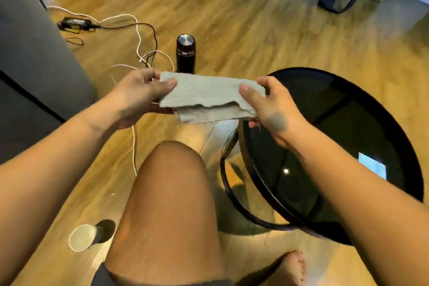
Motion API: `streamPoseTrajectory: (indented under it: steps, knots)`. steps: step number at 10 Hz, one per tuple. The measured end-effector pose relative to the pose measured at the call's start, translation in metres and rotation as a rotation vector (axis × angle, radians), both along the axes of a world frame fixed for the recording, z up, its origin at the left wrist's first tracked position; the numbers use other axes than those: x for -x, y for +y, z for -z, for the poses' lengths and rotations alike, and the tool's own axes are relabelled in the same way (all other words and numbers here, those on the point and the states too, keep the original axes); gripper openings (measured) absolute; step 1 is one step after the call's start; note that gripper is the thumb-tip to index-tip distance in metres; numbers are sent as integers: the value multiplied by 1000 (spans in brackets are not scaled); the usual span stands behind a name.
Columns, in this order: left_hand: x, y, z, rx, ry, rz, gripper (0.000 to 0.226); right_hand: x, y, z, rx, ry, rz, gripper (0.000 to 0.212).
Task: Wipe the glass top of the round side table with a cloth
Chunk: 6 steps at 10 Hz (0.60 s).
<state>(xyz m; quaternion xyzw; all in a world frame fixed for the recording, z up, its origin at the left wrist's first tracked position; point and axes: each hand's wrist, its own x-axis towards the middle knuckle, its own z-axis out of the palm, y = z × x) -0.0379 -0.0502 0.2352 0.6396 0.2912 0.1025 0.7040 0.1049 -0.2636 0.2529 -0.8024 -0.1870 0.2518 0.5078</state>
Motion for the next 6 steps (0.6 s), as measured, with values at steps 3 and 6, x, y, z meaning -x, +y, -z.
streamPoseTrajectory:
  steps: [3,6]
  knots:
    - [36,55,135,76,237,-355,12,-2,128,132,219,139,59,35]
    - [82,45,237,44,746,-309,26,1,114,188,514,360,-44,55]
